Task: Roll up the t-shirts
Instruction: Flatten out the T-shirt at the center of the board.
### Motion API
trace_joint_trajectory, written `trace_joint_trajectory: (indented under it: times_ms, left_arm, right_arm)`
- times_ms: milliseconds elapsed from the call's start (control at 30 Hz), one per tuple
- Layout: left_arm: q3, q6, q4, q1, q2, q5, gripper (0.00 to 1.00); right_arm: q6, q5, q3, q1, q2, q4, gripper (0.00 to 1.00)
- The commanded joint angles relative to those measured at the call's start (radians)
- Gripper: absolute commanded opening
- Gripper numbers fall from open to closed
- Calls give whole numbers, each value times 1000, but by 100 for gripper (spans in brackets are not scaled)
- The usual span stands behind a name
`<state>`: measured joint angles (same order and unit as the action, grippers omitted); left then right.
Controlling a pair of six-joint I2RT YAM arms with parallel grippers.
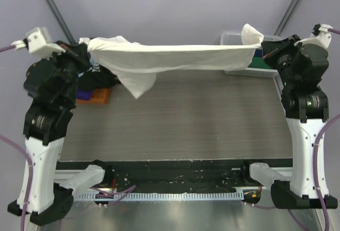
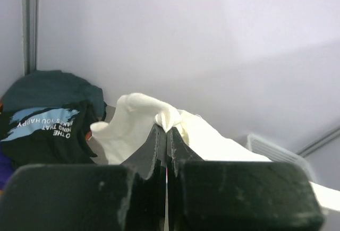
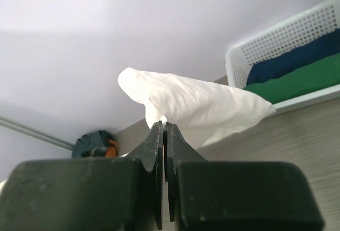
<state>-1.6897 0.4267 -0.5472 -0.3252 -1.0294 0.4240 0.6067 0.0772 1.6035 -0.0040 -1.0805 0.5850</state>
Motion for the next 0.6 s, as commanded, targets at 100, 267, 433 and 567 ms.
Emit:
trace_joint_trajectory:
  times_ms: [100, 267, 433, 567]
  left_arm:
    - [202, 0, 17, 11, 311, 41, 0]
    - [178, -11, -40, 11, 411, 78, 0]
    - [116, -37, -22, 11, 306, 41, 0]
    - [246, -26, 116, 9, 199, 33, 0]
  right_arm:
    - [8, -30, -161, -10, 258, -42, 1]
    - [-7, -25, -157, -10, 375, 28, 1]
    - [-28, -19, -62, -10, 306, 72, 1]
    - [-21, -25, -114, -10, 190, 41, 1]
